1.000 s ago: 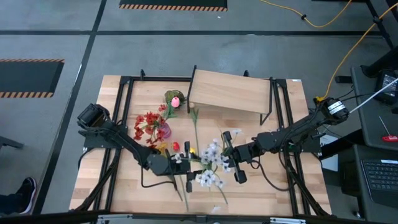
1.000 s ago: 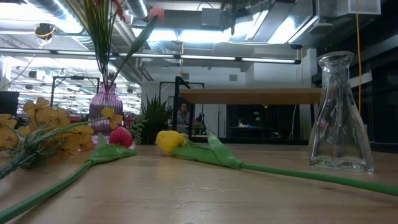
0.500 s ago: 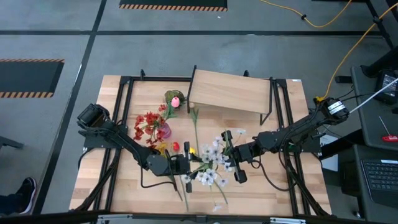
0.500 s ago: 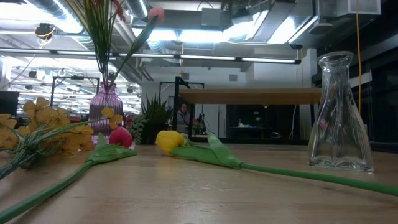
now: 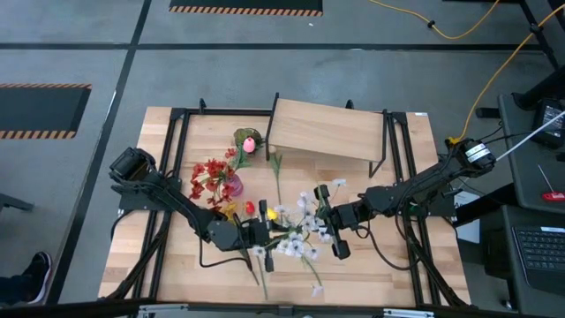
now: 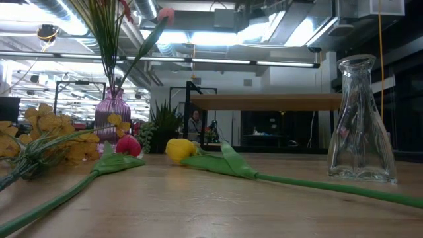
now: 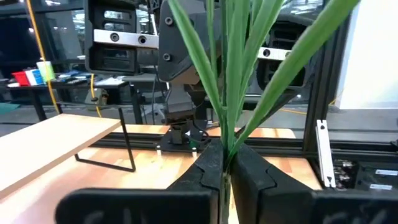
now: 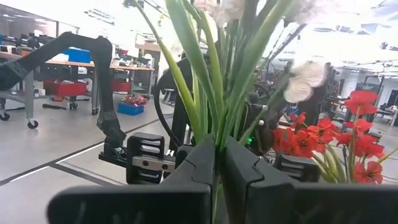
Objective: Pick and place flowers into a vace then onto a shelf
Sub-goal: Put the white flowers into the violet vase
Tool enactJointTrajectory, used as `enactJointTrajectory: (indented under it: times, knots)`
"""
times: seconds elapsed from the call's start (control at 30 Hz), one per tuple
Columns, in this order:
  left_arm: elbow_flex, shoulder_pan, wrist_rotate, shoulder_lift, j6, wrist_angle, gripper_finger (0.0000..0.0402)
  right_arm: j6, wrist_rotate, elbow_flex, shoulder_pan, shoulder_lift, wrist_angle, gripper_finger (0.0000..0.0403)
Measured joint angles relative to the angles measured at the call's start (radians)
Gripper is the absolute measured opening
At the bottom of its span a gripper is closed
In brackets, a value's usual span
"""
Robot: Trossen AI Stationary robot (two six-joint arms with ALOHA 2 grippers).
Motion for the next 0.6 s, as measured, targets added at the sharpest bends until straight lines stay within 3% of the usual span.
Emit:
enactJointTrajectory:
  times: [0.37, 0.6]
  knots:
    - [-0.001, -0.17, -0.264, -0.094, 0.141, 0.0, 0.0006, -0.07, 0.002, 0.0, 0.027, 0.0, 0.001, 0.0099]
    - [-0.001, -0.305, -0.494, -0.108, 0.148, -0.028, 0.0006, -0.07, 0.003, 0.0, 0.028, 0.0, -0.008, 0.0113]
